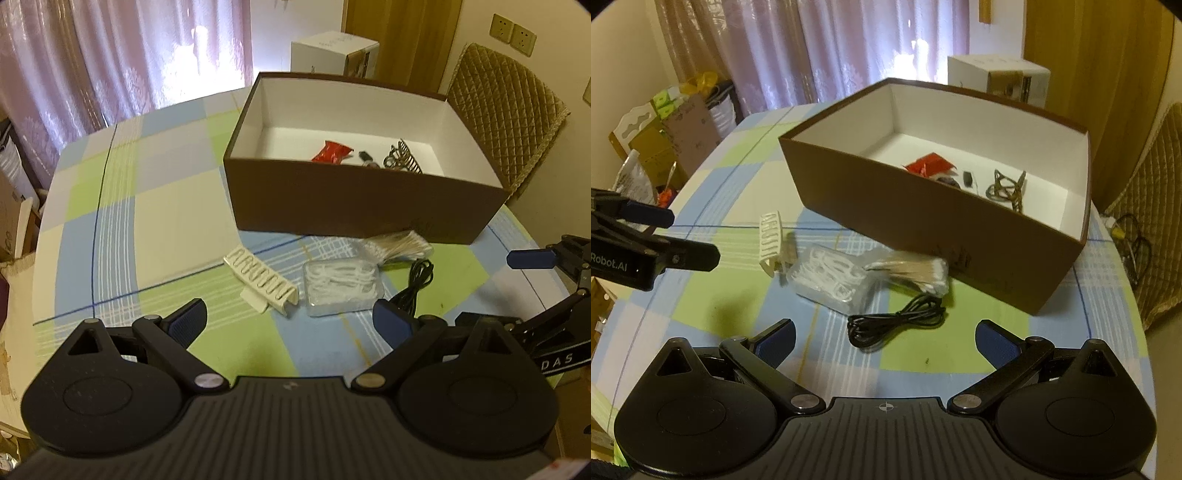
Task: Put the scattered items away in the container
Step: 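Withdraw both tools from the box toward the remaining items on the table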
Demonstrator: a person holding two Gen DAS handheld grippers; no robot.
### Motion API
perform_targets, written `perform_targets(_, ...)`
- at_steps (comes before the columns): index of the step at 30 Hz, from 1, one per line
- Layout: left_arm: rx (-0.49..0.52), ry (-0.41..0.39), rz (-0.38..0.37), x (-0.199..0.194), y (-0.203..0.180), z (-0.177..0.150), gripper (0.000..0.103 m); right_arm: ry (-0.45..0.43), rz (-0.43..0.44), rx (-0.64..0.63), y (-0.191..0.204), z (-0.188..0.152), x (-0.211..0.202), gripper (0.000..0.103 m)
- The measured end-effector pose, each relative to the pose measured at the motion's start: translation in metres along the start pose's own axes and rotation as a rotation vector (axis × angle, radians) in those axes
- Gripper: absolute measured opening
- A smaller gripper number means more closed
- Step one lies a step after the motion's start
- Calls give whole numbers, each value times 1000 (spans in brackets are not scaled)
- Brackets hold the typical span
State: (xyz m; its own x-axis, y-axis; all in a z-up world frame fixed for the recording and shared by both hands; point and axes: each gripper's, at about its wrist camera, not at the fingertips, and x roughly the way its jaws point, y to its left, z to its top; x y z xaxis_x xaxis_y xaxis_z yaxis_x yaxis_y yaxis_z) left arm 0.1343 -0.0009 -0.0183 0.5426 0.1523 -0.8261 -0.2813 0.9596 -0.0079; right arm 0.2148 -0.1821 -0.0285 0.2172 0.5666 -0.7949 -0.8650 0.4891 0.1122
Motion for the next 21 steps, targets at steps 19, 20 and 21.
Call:
perform_targets(19, -47, 80, 7, 39, 16, -11, 94, 35, 38, -39, -8, -7, 36, 101)
perform_targets(20, -49, 84, 6, 40, 17, -11, 94, 37, 41, -43, -8, -7, 38, 101)
perform_targets(21, -50, 87, 7, 42, 17, -12, 94, 39, 43, -48, -8, -8, 40, 101)
